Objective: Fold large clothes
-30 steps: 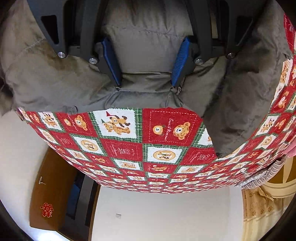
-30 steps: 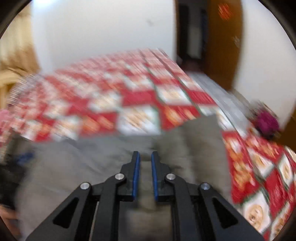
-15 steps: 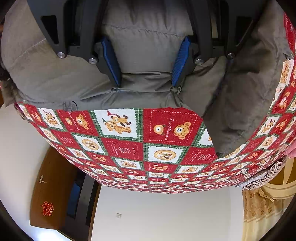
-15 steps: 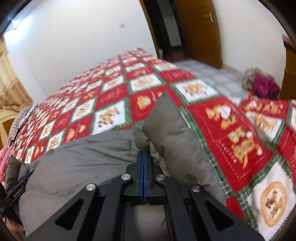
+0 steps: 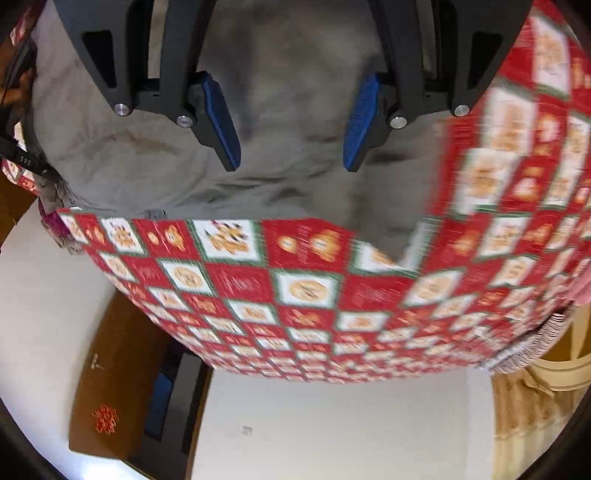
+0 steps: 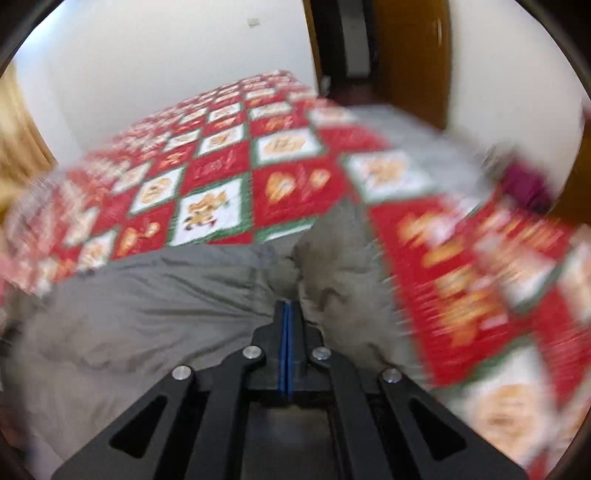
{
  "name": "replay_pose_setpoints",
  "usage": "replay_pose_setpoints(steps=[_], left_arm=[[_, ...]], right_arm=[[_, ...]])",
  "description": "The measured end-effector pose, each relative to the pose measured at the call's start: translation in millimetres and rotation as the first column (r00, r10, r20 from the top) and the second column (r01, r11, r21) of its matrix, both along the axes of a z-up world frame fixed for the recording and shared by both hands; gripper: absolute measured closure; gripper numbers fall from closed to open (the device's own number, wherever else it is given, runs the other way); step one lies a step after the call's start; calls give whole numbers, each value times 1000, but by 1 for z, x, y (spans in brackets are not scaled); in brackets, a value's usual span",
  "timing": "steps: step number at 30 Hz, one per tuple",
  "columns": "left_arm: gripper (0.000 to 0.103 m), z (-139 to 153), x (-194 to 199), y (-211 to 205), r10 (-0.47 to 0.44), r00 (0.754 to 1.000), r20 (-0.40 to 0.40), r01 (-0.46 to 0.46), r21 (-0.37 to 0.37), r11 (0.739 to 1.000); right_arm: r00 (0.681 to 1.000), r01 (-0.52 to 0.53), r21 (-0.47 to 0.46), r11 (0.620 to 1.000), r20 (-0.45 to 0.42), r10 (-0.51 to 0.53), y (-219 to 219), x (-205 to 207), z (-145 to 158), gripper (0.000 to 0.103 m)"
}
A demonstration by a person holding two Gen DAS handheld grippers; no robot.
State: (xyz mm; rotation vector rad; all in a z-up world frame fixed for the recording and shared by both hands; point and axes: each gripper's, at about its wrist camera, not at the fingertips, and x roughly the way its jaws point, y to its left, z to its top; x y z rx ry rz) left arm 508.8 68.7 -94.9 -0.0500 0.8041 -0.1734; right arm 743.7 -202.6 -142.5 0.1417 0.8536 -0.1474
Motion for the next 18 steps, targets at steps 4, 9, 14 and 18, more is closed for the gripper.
replay_pose_setpoints(steps=[4,9,14,18], left_arm=[[27,27,-39,43,60,997,49,-56,-86,995],[26,21,-82,61,106,994,29,-95,-240,966],[26,-1,-119,68,145,989,-2,-138,-308,941],[26,-20,-119,78,172,985,-34,-172,-358,918]], right_arm=[[977,-146,63,987,167,134,43,-44,59,89],[942,-334,246,910,124,312,121,-59,52,89],[932,-362,203,910,48,360,170,-54,-4,90],[935,-351,248,903,46,351,164,-49,-33,103]])
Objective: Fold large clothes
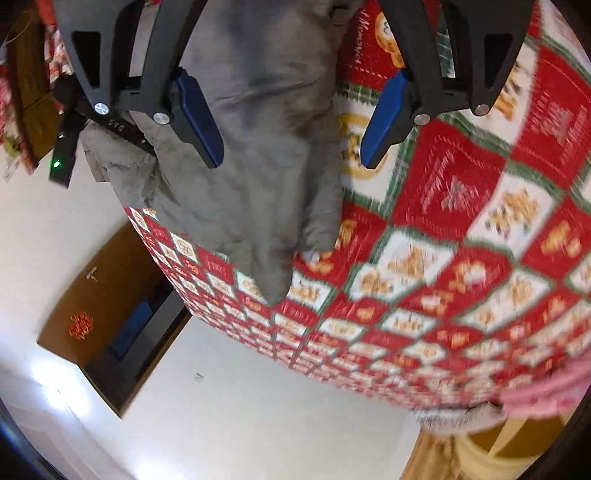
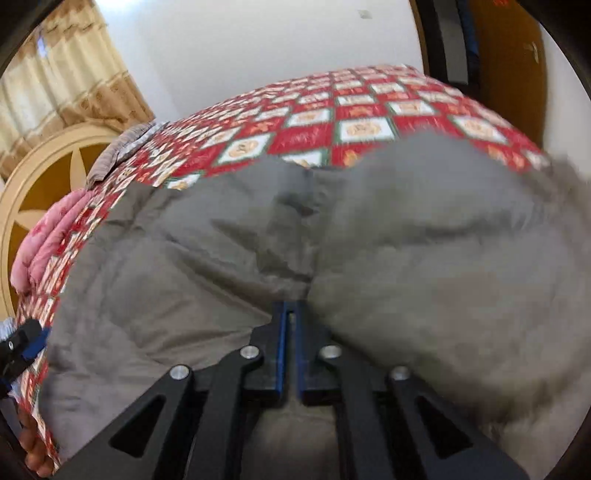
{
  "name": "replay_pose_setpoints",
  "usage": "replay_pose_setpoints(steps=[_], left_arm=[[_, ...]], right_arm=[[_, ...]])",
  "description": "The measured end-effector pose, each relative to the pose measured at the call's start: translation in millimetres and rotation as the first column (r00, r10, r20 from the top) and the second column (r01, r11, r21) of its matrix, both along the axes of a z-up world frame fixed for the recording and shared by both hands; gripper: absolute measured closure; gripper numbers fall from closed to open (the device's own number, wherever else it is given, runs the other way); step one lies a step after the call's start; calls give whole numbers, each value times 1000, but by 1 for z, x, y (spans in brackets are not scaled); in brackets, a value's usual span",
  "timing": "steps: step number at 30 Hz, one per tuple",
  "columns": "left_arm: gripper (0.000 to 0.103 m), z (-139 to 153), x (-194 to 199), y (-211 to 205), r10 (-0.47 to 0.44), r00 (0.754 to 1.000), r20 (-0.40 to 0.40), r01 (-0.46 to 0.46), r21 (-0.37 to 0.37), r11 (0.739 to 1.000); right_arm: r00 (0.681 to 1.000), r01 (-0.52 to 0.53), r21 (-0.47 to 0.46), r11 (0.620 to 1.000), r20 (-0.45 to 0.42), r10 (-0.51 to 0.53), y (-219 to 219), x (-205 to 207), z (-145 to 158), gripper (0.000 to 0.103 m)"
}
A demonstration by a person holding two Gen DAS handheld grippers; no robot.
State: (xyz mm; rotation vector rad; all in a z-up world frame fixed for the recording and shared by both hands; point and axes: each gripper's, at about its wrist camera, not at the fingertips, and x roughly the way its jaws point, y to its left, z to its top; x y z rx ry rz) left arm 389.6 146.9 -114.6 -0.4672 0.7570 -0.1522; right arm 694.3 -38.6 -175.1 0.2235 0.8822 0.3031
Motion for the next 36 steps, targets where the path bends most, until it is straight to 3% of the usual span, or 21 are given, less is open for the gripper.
replay_pose_setpoints(steps=[3,8,15,16,17,18,20,22,27,31,36], left_arm=[[26,-15,12,-5,-25,999,-26,23,-83,996],[21,-30,38,-31,-99,992,-83,89,-113,990],[19,-38,45,-49,-140,989,-45,131,-162,978],[31,-39,46,-48,-149,988,-28,140,-204,969],[52,-41,47,-46,-162,987,-22,152,-238,959],[57,-44,48,-45,-183,983,-15,170,-299,939],[72,-42,47,-44,-190,982,5,181,-333,925],[79,-30,48,-51,-207,978,29,206,-300,931],[82,13,50,-74,-269,957,109,288,-249,925],[82,52,46,-120,-372,912,170,398,-154,905],[82,76,39,-175,-479,858,186,494,-44,868]], right_arm=[[1000,3,49,999,-2,-3,-7,1,-4,103],[1000,1,44,999,-7,0,-5,0,-4,103],[1000,4,56,998,-4,-4,-4,3,-6,103],[1000,4,60,998,-4,-4,-5,3,-6,103],[1000,4,65,998,-5,-3,-5,3,-6,103],[1000,3,71,997,-7,-3,-7,3,-7,103],[1000,4,84,996,-12,-3,-9,4,-8,103],[1000,5,85,996,-14,-3,-9,4,-8,103],[1000,11,97,995,-25,-9,-8,2,-8,103],[999,10,160,987,-43,-4,-16,1,-11,103],[994,13,298,954,-107,20,-34,2,-14,103]])
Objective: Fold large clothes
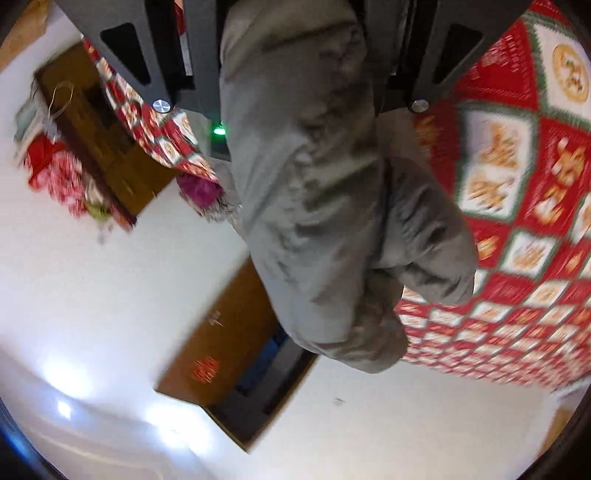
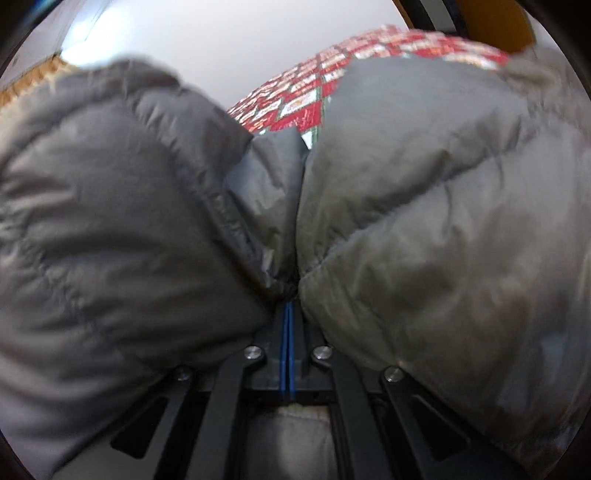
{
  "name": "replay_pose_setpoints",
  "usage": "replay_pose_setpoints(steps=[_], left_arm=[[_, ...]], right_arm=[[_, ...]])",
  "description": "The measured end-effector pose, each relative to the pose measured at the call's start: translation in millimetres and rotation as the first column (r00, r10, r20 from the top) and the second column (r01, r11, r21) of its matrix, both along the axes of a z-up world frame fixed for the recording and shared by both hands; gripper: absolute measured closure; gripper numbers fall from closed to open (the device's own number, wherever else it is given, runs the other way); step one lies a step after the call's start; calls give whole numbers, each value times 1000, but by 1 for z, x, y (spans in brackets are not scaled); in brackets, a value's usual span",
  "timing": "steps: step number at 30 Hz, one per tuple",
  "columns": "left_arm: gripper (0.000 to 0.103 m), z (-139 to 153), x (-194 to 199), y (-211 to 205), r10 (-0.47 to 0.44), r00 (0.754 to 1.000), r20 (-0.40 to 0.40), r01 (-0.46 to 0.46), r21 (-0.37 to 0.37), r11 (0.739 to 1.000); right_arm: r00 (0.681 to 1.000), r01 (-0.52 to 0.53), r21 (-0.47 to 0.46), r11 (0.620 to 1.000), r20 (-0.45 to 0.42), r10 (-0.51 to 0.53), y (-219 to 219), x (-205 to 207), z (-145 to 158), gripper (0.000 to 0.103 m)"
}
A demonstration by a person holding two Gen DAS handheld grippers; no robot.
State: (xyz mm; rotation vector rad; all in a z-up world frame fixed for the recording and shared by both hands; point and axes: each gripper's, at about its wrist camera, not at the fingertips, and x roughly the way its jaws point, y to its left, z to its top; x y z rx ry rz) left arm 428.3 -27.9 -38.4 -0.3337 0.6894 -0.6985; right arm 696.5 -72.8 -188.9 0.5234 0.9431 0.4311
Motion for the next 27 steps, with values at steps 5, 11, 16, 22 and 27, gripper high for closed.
replay_pose_setpoints(steps=[5,11,16,22,27], left_arm=[[82,17,-5,-50,-79,995,53,75,77,994],[82,4,-15,-123,-167,983,82,141,256,956],[82,-28,-33,-183,-250,964,91,196,392,899],[81,-63,-56,-234,-331,934,136,206,551,809],[80,-80,-63,-246,-358,918,173,190,601,777]], right_arm=[[996,-44,91,995,-72,50,-41,-12,19,98],[999,-28,67,997,-24,30,-134,-60,55,91],[990,140,-53,989,37,-139,-221,-96,75,88],[954,264,152,952,101,-281,-285,-109,83,12],[978,186,246,951,49,-204,-274,-67,79,10]])
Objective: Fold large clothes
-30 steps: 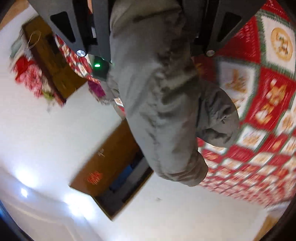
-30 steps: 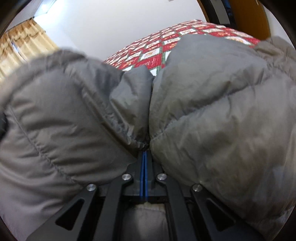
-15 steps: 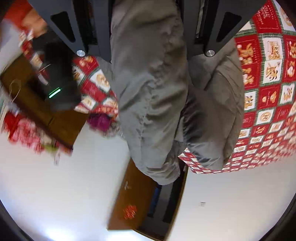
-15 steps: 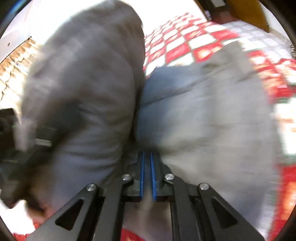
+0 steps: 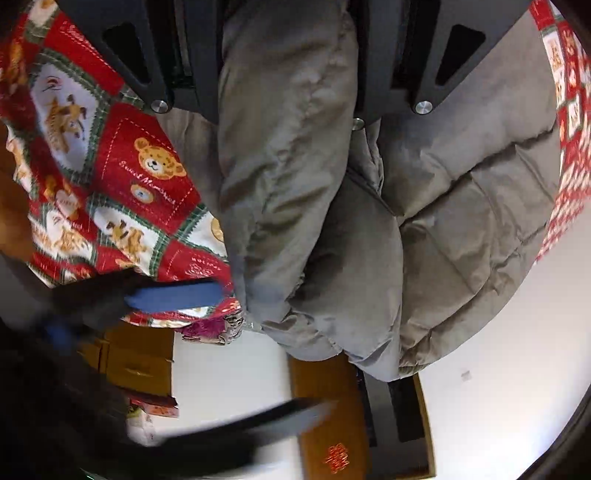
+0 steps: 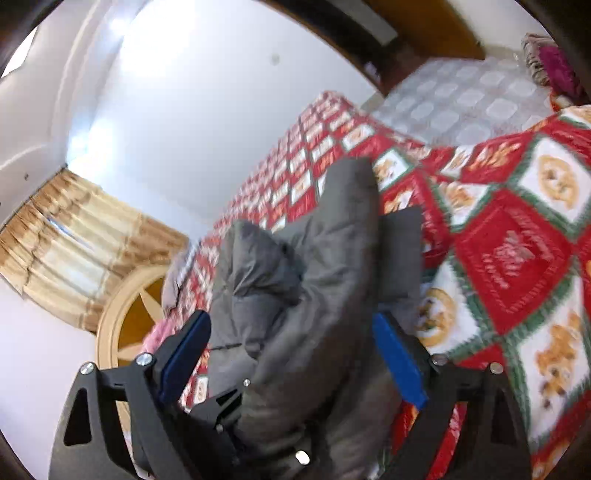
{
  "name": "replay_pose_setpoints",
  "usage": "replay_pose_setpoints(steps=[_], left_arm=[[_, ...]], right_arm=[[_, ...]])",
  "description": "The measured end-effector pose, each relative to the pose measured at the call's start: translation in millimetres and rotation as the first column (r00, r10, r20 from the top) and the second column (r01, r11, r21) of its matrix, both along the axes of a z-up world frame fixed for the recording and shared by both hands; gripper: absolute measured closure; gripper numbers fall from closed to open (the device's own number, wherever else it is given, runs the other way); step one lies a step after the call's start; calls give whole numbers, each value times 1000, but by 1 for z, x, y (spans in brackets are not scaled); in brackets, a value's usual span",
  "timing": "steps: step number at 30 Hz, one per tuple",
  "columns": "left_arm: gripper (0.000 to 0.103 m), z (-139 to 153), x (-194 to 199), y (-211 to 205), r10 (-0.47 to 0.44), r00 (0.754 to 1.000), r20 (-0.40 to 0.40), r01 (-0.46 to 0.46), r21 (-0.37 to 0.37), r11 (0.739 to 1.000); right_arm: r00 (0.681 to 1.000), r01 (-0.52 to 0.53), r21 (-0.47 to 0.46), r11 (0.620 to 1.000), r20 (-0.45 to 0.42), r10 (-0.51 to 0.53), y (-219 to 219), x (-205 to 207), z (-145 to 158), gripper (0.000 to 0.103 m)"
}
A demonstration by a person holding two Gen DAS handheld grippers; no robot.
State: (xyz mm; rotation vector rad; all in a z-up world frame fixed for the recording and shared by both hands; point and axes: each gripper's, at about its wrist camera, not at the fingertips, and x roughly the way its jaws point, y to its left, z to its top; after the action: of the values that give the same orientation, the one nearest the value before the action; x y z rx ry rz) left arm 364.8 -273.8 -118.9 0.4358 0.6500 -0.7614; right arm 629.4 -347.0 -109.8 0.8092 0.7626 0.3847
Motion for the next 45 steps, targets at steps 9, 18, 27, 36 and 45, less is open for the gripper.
replay_pose_setpoints(steps=[9,18,27,36,45], left_arm=[[70,11,-19,9,-56,997,56,56,-3,998],[33,87,-52,134,-212,975,-62,183,-310,933],[31,84,105,146,217,931,-292,-314,-344,885],[28,27,99,99,340,920,-196,-366,-119,923],[21,-7,129,115,387,872,-301,-445,-156,882]], right_arm=[[980,-196,-386,901,-97,172,38,50,3,80],[992,-123,-409,904,-52,112,3,19,-20,88],[995,-91,-390,916,-63,72,3,13,-37,82],[991,-107,-294,950,-112,77,0,29,-60,77],[977,-195,-329,924,-150,153,18,57,-69,82]])
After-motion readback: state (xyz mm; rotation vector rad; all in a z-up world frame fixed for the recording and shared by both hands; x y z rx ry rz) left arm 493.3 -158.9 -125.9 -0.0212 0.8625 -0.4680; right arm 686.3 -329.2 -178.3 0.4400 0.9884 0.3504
